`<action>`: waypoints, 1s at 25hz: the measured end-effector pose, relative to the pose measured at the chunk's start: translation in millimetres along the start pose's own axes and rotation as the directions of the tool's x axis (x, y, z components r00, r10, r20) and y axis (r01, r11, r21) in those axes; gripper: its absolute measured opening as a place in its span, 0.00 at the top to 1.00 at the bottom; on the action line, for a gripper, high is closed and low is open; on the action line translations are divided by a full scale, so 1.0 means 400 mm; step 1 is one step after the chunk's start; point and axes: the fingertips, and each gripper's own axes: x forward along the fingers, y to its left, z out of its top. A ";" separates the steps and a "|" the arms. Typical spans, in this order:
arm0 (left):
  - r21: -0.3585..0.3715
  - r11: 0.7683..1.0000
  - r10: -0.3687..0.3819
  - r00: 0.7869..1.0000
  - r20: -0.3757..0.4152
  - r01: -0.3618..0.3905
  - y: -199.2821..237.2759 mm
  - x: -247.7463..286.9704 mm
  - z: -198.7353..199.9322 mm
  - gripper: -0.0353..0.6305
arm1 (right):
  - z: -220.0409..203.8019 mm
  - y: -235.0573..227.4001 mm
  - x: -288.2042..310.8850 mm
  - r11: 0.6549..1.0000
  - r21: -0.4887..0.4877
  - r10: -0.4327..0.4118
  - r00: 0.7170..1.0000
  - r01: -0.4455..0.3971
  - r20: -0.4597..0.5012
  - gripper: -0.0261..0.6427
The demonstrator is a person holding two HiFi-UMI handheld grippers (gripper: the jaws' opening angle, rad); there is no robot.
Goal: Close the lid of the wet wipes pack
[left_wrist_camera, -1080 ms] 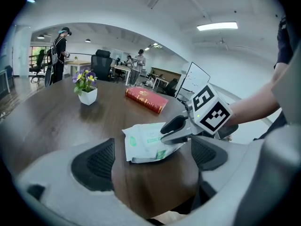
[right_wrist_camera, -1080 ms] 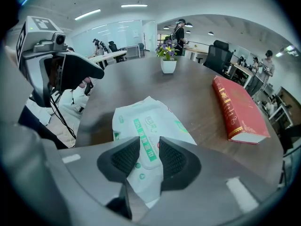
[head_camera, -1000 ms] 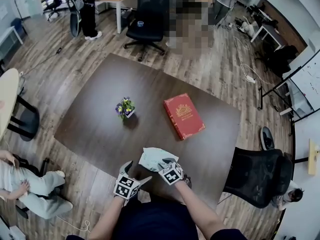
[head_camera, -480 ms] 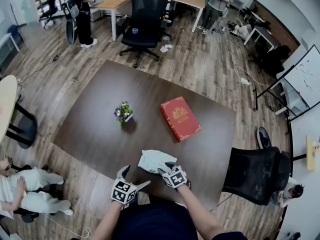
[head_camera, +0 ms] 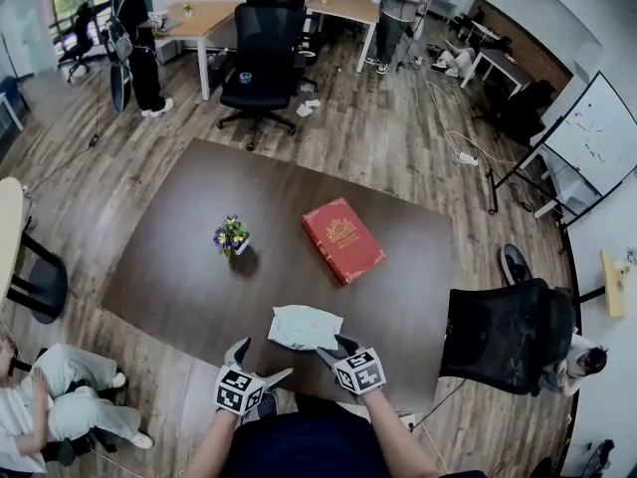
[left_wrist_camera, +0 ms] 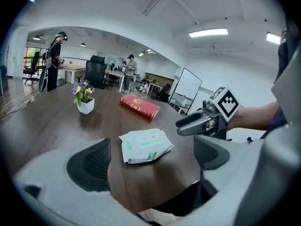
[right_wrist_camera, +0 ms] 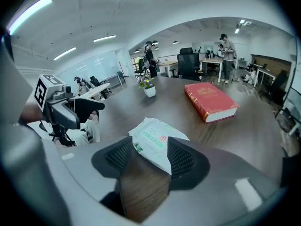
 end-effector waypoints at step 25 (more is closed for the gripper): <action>0.066 0.997 -0.041 0.999 0.001 0.041 -0.036 -0.091 -0.016 0.13 | -0.081 -0.002 -0.206 0.962 0.242 -0.180 0.960 0.127 0.214 0.52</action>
